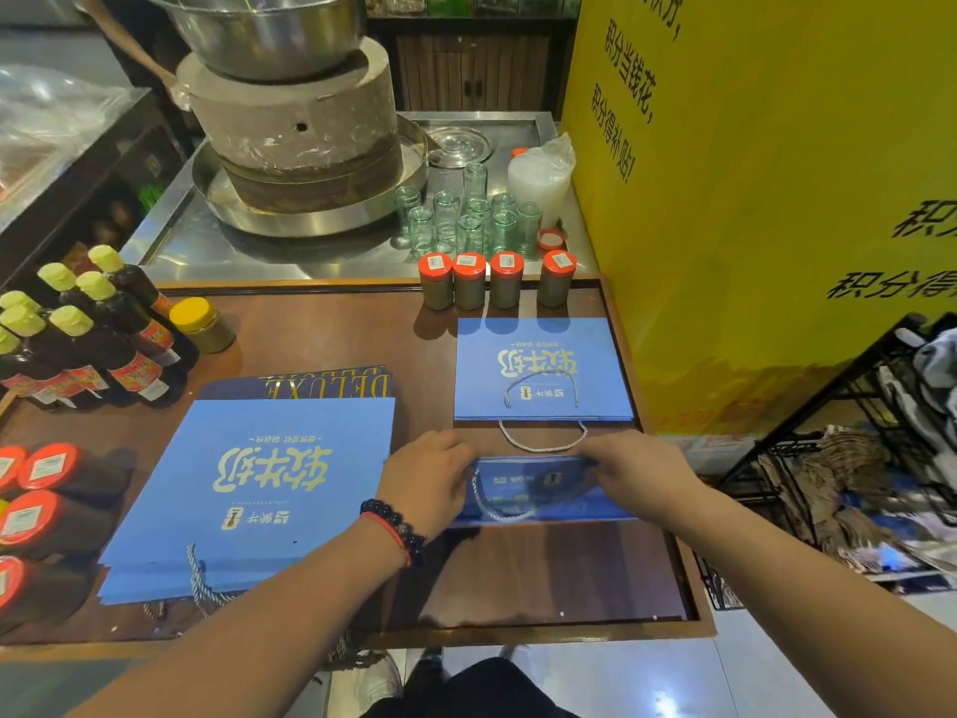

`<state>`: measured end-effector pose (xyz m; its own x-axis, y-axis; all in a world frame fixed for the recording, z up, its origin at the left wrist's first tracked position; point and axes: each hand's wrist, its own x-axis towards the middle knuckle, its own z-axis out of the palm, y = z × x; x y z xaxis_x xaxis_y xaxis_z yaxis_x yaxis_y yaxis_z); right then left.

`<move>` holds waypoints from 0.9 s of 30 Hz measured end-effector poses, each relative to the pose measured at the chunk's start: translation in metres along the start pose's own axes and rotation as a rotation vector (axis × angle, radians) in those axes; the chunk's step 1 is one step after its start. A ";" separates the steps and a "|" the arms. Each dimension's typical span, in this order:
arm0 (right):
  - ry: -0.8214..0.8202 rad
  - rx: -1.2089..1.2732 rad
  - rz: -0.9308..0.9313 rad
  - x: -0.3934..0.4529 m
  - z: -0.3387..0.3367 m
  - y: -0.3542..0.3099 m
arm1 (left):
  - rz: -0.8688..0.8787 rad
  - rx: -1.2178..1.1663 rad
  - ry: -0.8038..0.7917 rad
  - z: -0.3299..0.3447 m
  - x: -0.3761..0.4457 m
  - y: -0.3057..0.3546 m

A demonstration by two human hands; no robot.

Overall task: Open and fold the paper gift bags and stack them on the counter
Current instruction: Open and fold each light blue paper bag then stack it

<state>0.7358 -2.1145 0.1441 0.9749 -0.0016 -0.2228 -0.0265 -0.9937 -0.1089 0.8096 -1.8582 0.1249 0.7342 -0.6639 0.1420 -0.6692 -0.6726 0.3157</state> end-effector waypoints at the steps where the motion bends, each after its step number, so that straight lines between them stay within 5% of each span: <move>1: 0.068 0.001 -0.002 0.001 0.002 0.002 | 0.006 0.015 0.022 -0.003 0.005 0.002; 4: 0.308 0.012 -0.071 0.000 0.003 0.010 | 0.007 0.033 0.057 -0.009 0.016 0.007; 7: 0.379 -0.026 -0.110 -0.006 0.021 0.015 | 0.022 0.022 0.030 0.006 0.014 0.007; 15: 0.050 0.058 -0.090 -0.031 0.131 0.019 | -0.019 -0.039 -0.268 0.094 -0.028 0.001; 27: -0.144 0.097 0.091 -0.047 0.222 0.006 | -0.038 -0.073 -0.514 0.186 -0.062 -0.013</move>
<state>0.6408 -2.0958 -0.0616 0.9260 -0.0684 -0.3713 -0.1415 -0.9746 -0.1734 0.7516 -1.8697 -0.0623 0.5950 -0.7262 -0.3444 -0.6197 -0.6873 0.3789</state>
